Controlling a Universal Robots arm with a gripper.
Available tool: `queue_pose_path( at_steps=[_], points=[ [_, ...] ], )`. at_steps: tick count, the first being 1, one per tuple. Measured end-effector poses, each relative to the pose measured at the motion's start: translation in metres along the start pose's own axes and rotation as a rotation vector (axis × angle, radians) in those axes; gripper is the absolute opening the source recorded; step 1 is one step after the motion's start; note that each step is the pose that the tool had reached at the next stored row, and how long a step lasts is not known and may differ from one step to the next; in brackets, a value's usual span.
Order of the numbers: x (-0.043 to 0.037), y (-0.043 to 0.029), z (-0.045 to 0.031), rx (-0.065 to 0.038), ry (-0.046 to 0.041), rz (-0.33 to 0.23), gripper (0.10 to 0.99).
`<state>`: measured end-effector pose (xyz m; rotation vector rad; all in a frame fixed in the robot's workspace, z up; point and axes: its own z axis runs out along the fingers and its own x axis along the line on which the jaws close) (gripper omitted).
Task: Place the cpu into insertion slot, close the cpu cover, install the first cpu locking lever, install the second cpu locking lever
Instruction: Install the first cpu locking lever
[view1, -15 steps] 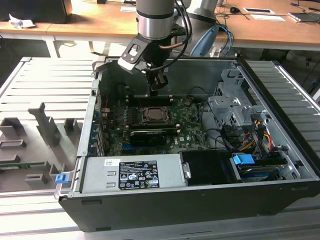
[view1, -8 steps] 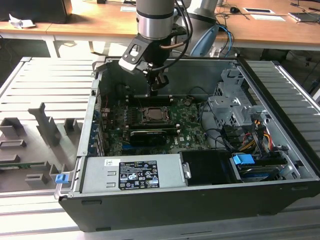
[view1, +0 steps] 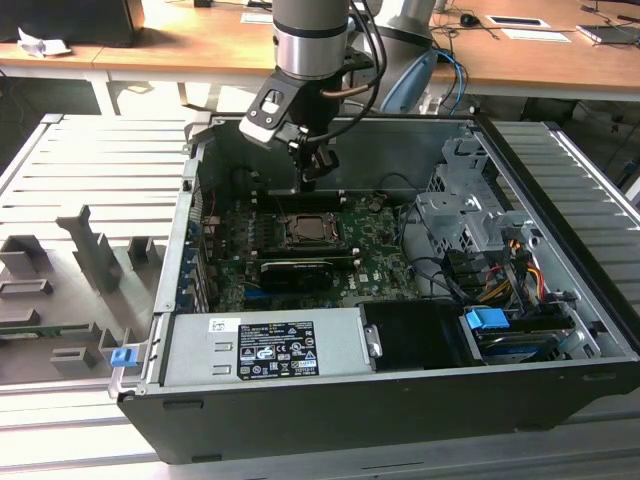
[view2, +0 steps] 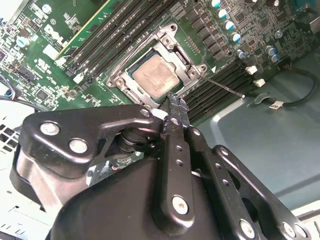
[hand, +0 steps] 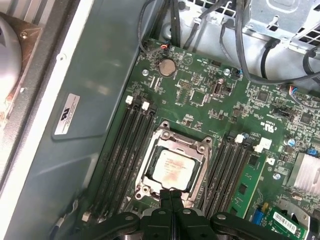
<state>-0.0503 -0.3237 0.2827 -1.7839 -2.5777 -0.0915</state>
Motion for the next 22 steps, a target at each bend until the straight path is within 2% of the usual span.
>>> queue_pose_path(
  at_steps=[22],
  points=[
    [0.0, 0.0, 0.0, 0.005, 0.0059, -0.133, 0.106]
  ],
)
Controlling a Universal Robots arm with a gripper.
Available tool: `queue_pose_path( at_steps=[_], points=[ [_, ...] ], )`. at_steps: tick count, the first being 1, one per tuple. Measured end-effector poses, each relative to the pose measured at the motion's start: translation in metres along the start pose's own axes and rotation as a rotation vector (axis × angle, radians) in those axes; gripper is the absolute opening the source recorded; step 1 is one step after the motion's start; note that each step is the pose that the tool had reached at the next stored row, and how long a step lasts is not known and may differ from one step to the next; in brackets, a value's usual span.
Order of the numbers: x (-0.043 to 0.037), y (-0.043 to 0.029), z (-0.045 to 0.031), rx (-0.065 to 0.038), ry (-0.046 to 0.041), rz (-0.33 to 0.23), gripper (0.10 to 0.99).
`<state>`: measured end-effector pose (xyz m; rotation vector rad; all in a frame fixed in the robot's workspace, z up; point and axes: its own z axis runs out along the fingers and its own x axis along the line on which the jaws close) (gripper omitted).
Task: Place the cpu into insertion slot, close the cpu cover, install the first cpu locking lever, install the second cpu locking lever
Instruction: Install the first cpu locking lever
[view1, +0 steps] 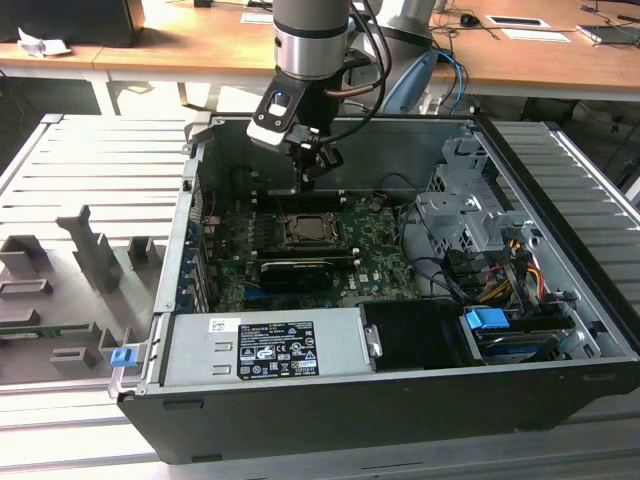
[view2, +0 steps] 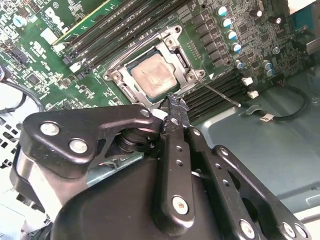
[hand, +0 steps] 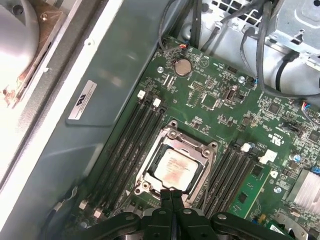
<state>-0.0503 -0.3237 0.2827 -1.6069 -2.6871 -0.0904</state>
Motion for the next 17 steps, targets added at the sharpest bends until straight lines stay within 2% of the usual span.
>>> queue_pose_path(
  at_steps=[4, 17],
  points=[
    [0.0, -0.0001, 0.0, 0.004, 0.0047, -0.108, 0.106],
    [0.0, 0.0, 0.0, 0.011, 0.013, -0.293, 0.106]
  ],
)
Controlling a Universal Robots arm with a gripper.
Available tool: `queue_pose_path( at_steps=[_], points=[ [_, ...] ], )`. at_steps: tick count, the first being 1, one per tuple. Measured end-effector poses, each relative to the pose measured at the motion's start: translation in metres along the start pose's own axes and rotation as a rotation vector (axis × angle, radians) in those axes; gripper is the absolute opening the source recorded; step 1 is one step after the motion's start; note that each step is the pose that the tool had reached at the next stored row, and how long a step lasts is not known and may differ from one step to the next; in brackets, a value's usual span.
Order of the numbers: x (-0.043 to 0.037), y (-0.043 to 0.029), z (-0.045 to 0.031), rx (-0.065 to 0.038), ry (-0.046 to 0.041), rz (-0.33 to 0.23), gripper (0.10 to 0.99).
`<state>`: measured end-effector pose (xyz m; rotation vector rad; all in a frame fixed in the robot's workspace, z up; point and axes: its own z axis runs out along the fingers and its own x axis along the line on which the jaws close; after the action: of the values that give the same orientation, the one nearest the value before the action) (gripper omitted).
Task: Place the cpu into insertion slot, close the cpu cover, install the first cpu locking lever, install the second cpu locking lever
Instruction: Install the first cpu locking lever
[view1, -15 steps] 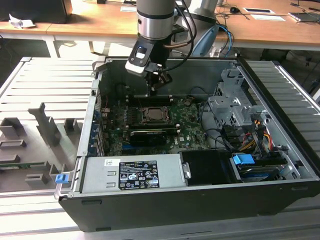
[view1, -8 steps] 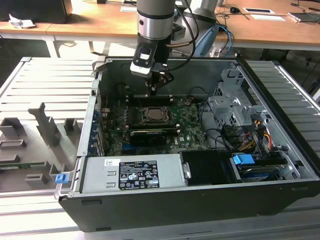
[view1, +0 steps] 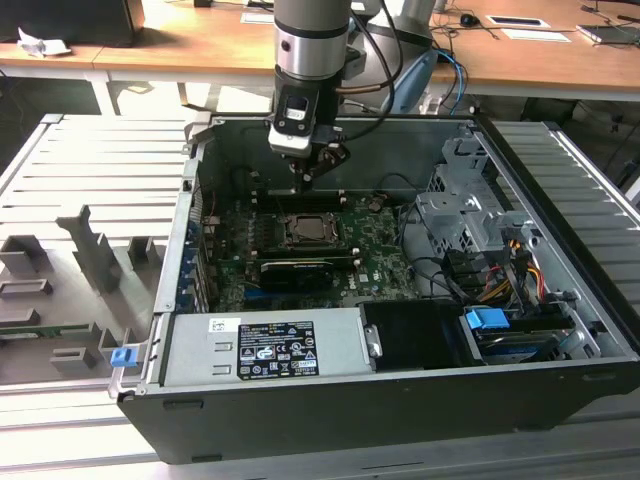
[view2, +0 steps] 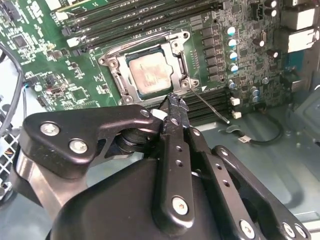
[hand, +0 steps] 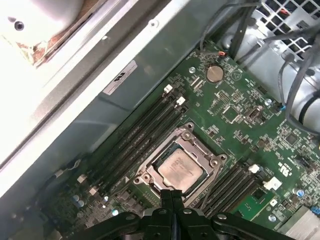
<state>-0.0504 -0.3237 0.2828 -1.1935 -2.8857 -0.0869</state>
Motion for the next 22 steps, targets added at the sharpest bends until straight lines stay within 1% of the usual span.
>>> queue_pose_path(
  at_steps=[1, 2, 10, 12, 17, 22],
  points=[
    [0.0, 0.0, 0.0, 0.001, 0.0009, -0.022, 0.106],
    [0.0, 0.0, 0.0, 0.001, 0.0015, -0.032, 0.106],
    [0.0, 0.0, 0.0, 0.003, 0.0037, -0.083, 0.106],
    [0.0, 0.0, 0.0, 0.004, 0.0048, -0.106, 0.106],
    [0.0, 0.0, 0.0, 0.005, 0.0064, -0.144, 0.106],
    [0.0, 0.0, 0.0, 0.008, 0.0091, -0.202, 0.106]
  ],
)
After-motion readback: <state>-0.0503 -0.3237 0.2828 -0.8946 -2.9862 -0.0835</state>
